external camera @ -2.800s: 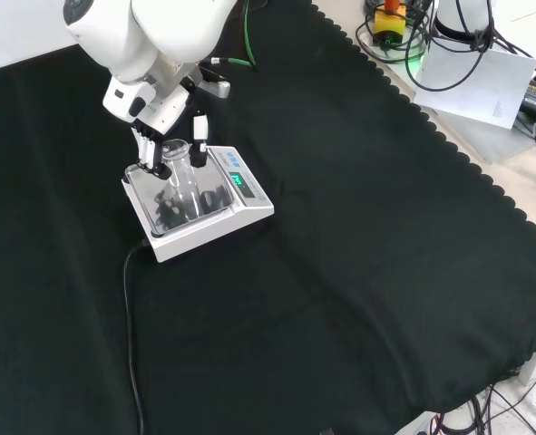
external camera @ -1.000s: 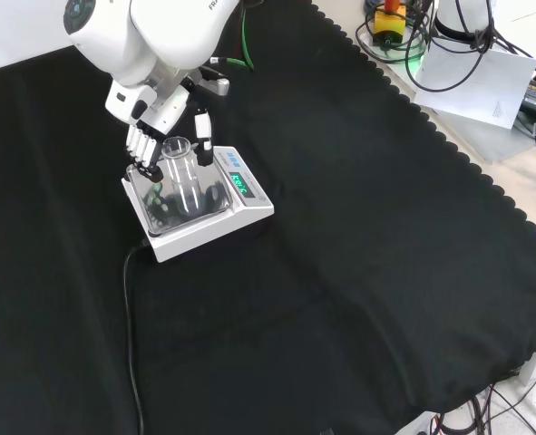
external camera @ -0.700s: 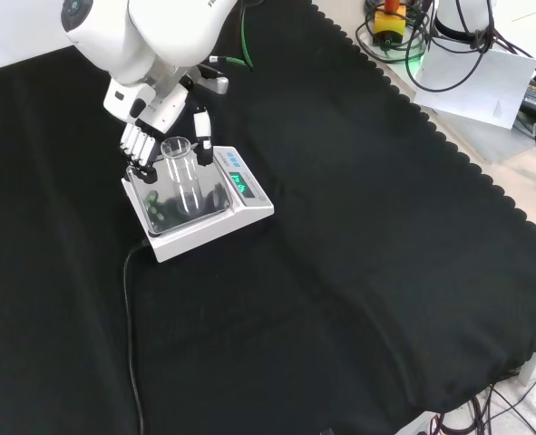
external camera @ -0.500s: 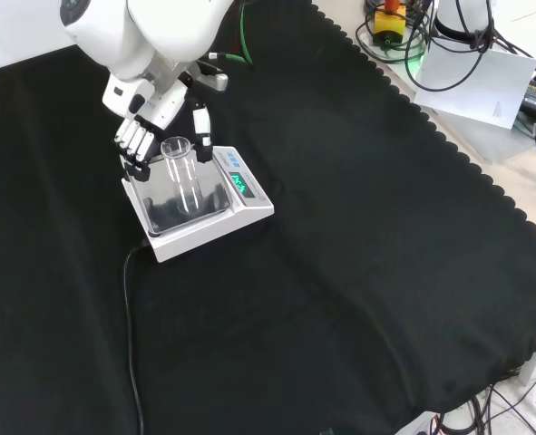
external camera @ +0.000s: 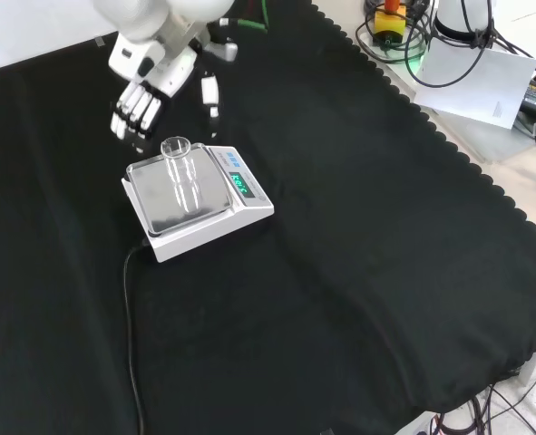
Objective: Put the beaker on the electronic balance.
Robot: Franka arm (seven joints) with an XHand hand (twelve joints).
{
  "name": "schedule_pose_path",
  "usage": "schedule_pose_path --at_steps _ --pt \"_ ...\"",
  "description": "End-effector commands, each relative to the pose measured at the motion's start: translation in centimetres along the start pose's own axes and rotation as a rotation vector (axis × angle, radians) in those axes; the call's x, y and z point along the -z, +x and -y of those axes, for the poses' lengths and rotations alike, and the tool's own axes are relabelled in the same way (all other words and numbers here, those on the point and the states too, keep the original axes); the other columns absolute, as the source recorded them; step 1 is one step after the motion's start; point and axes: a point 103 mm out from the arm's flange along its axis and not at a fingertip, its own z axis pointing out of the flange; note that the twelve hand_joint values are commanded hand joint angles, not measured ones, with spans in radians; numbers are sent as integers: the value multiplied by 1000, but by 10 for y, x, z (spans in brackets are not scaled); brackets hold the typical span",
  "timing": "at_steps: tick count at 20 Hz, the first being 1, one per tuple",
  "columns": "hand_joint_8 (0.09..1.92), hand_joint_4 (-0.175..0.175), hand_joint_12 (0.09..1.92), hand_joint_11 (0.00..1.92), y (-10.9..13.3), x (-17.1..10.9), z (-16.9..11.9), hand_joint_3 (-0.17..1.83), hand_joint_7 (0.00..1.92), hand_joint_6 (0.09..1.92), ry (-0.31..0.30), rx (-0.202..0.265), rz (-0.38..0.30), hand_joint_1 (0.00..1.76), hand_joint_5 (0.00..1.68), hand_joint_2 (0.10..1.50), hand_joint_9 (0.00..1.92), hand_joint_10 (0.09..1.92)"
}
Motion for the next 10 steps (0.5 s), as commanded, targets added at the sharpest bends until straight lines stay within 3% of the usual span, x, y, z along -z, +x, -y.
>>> schedule_pose_path --at_steps 1,6,10 --pt "616 -43 87 0 -4 33 103 -113 43 145 -130 -8 30 704 307 824 0 152" --pt "617 -46 87 0 -12 30 149 -100 73 136 -143 -40 18 679 336 839 11 87" --pt "619 -59 87 3 -25 21 179 -68 152 108 -144 -79 20 660 437 897 1 509"
